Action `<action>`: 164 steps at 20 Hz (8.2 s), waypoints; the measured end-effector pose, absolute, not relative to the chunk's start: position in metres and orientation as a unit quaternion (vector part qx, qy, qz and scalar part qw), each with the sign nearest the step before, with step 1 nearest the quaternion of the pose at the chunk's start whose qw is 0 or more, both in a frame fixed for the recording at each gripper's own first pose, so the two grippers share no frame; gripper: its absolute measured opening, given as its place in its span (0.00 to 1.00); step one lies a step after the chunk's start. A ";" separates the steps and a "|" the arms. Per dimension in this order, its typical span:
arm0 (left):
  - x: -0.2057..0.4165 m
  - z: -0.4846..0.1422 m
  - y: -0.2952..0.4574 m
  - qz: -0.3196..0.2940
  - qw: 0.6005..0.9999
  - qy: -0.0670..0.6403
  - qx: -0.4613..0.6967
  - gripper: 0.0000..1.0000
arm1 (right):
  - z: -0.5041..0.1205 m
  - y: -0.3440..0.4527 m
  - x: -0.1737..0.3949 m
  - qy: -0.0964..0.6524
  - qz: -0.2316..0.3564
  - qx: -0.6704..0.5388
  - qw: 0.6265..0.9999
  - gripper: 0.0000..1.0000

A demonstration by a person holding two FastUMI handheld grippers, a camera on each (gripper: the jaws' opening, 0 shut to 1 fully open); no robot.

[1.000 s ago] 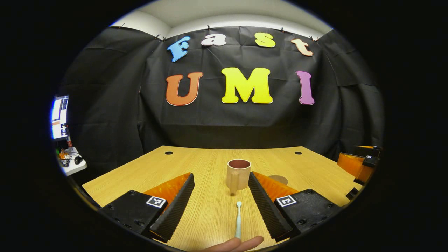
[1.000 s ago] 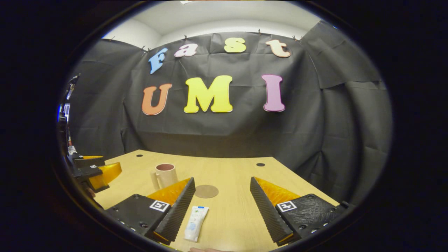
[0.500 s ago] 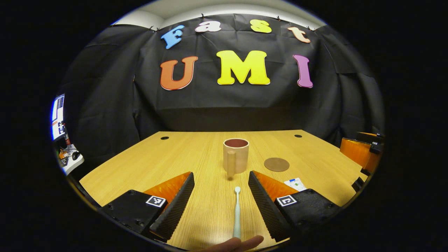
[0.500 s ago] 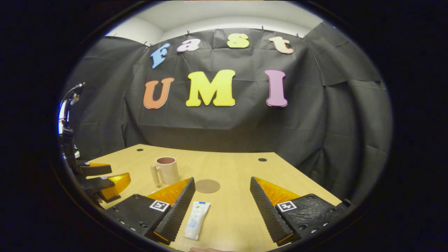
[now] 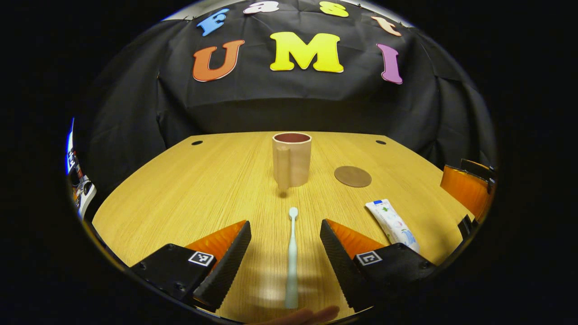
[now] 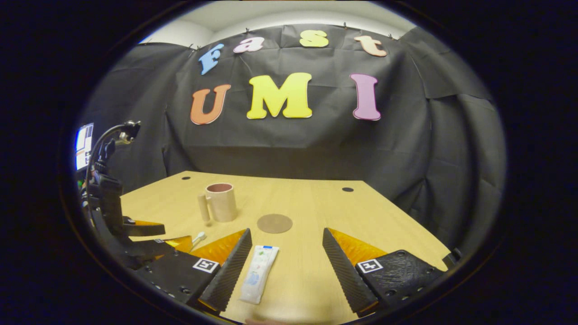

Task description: Put the toothbrush and toothpaste on the desktop into the cup, then pick up the cup and place it on the coaster on the desktop.

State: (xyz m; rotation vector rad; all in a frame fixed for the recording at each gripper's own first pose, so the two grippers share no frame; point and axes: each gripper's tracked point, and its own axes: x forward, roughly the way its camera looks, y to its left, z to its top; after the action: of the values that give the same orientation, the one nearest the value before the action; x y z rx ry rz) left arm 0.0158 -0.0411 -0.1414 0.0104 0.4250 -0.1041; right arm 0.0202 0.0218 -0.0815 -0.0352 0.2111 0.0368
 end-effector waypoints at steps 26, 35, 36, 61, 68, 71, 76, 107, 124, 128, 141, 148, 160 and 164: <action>0.009 -0.171 -0.030 -0.058 0.962 0.267 -0.008 0.07 | -0.150 0.061 0.044 0.232 0.027 -0.016 0.972 0.95; 0.007 -0.127 -0.022 -0.061 0.982 0.181 -0.008 0.07 | -0.190 0.065 0.044 0.293 0.024 -0.013 0.956 0.94; 0.009 -0.119 -0.019 -0.057 0.985 0.163 -0.005 0.07 | -0.194 0.064 0.045 0.298 0.023 -0.013 0.954 0.94; 0.062 0.012 -0.022 -0.053 0.998 0.020 -0.024 0.07 | -0.157 0.044 0.051 0.236 0.075 0.047 0.968 0.25; 0.111 0.046 -0.033 -0.068 0.998 -0.006 -0.013 0.07 | -0.119 0.041 0.070 0.192 0.085 0.037 0.977 0.25; 0.136 0.049 -0.040 -0.072 0.997 -0.008 0.002 0.07 | -0.105 0.041 0.082 0.177 0.093 0.036 0.979 0.25; 0.187 0.057 -0.042 -0.067 0.998 0.005 -0.014 0.08 | -0.089 0.033 0.110 0.165 0.092 0.047 0.981 0.25; 0.164 0.005 -0.035 -0.073 0.996 0.032 0.036 0.99 | -0.066 0.075 0.142 0.141 0.106 0.045 0.983 0.25; 0.128 -0.040 0.035 -0.040 0.997 0.061 -0.018 1.00 | 0.033 0.193 0.204 0.053 0.170 0.057 0.982 0.25; 0.128 -0.048 0.047 -0.034 0.997 0.069 -0.024 1.00 | 0.021 0.216 0.223 0.063 0.175 0.050 0.981 0.28; 0.135 -0.067 0.054 -0.030 0.995 0.093 -0.037 1.00 | -0.014 0.219 0.245 0.113 0.169 0.064 0.977 0.28; 0.132 -0.064 0.039 -0.037 0.994 0.097 -0.030 1.00 | 0.015 0.197 0.226 0.078 0.162 0.072 0.981 0.88; 0.128 -0.050 -0.010 -0.077 0.991 0.104 -0.015 0.99 | 0.034 0.118 0.177 0.045 0.106 0.072 0.991 0.95; 0.132 -0.047 -0.034 -0.112 0.985 0.130 -0.018 0.99 | 0.041 0.086 0.152 0.013 0.089 0.046 0.995 0.99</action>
State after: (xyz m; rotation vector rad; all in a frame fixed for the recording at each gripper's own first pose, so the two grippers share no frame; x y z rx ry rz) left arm 0.1322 -0.0336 -0.0474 -0.0361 0.2607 -0.2251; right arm 0.1524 0.0855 0.0412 0.0920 0.0264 0.1791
